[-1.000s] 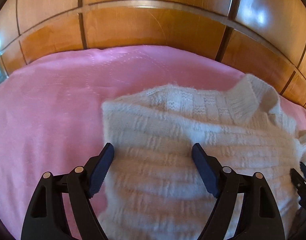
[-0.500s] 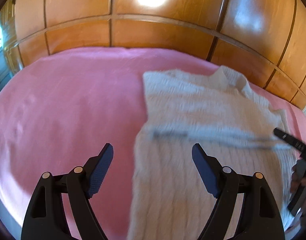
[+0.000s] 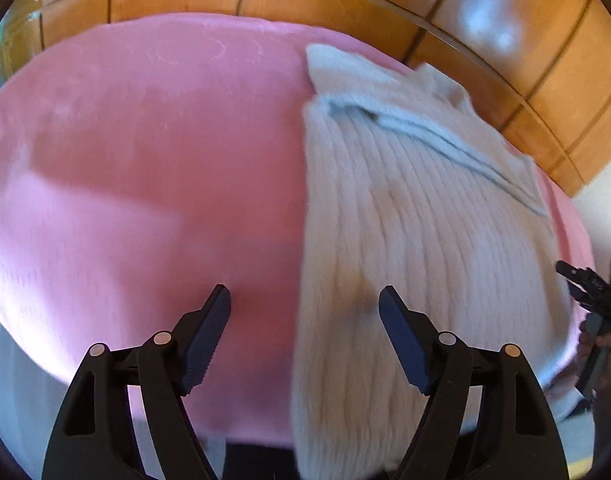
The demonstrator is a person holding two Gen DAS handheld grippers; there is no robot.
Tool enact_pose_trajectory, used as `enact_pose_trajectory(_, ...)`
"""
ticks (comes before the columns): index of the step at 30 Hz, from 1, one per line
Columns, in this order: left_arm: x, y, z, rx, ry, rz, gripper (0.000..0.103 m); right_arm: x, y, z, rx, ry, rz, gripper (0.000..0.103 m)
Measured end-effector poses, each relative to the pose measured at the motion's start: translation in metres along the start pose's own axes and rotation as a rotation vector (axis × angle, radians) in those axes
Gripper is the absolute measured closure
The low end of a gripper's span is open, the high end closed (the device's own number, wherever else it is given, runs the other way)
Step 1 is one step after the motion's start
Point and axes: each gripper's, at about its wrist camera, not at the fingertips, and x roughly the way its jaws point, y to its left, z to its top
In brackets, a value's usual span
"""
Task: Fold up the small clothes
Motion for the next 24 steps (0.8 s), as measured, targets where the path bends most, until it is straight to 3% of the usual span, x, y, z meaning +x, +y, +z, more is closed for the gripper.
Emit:
enact_pose_trajectory(3, -0.006, 0.0, -0.018, -0.003, 0.047, -0.1, 0.037, -0.017, 0.002, -0.028, -0.031, 0.026, 0.052, 0.008)
enact_pose_trajectory(6, -0.003, -0.004, -0.04, -0.002, 0.14, -0.203, 0.046, -0.031, 0.001, -0.054, -0.032, 0.074, 0.108, 0.021)
enact_pose_trajectory(8, 0.001, -0.007, -0.049, 0.014, 0.162, -0.216, 0.053, -0.033, 0.002, -0.067, -0.019, 0.11, 0.138, 0.031)
enact_pose_trajectory(9, 0.004, -0.006, -0.05, 0.01, 0.184, -0.238, 0.059, -0.033, 0.002, -0.075, -0.006, 0.135, 0.158, 0.039)
enact_pose_trajectory(11, 0.005, -0.008, -0.05, 0.018, 0.194, -0.265, 0.087, -0.03, 0.003, -0.082, 0.002, 0.164, 0.179, 0.05)
enact_pose_trajectory(12, 0.004, -0.009, -0.05, 0.03, 0.19, -0.266, 0.096, -0.029, 0.005, -0.086, -0.006, 0.181, 0.185, 0.064)
enact_pose_trajectory(13, 0.001, -0.011, -0.047, 0.048, 0.187, -0.276, 0.097, -0.029, 0.006, -0.085, -0.005, 0.187, 0.184, 0.083)
enact_pose_trajectory(14, -0.002, -0.012, -0.044, 0.053, 0.185, -0.3, 0.097, -0.03, 0.006, -0.084, 0.008, 0.199, 0.198, 0.091)
enact_pose_trajectory(19, -0.031, -0.018, -0.017, 0.047, 0.12, -0.454, 0.097, -0.059, 0.016, -0.054, 0.03, 0.105, 0.354, 0.091)
enact_pose_trajectory(24, -0.035, -0.02, 0.033, -0.037, 0.005, -0.558, 0.097, -0.052, 0.016, -0.006, 0.109, 0.005, 0.405, 0.091)
